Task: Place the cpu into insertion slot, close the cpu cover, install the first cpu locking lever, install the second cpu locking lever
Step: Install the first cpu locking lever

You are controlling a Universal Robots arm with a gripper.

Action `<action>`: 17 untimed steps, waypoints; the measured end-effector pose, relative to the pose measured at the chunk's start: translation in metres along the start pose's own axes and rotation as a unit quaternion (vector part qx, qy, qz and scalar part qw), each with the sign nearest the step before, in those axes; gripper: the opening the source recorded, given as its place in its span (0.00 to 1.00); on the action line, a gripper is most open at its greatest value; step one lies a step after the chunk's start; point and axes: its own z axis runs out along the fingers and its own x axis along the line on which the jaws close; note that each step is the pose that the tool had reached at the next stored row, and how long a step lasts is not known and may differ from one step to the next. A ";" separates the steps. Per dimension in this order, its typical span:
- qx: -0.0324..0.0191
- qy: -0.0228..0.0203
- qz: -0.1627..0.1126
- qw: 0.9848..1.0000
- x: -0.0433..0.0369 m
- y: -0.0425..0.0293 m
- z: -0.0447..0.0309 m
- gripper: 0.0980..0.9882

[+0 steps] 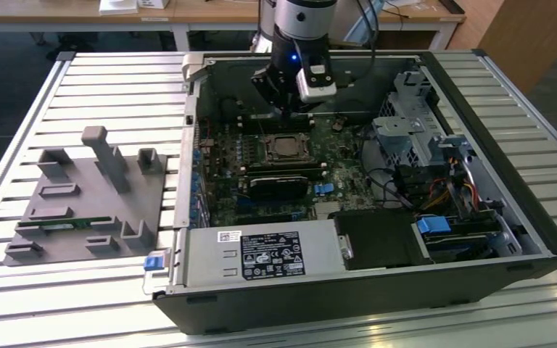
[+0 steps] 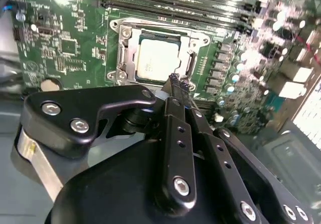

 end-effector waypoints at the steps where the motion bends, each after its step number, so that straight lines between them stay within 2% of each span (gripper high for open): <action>1: 0.001 0.000 -0.009 1.000 0.0000 0.0000 0.0001 0.01; 5: 0.003 0.000 -0.045 0.999 0.0000 0.0000 0.0003 0.01; 9: 0.004 0.000 -0.078 0.997 0.0000 -0.0001 0.0004 0.01; 11: 0.001 -0.003 -0.085 0.996 0.0000 0.0000 0.0005 0.01; 14: -0.010 -0.012 -0.089 0.996 0.0002 -0.0001 0.0007 0.01; 17: -0.016 -0.017 -0.095 0.995 0.0002 -0.0001 0.0006 0.01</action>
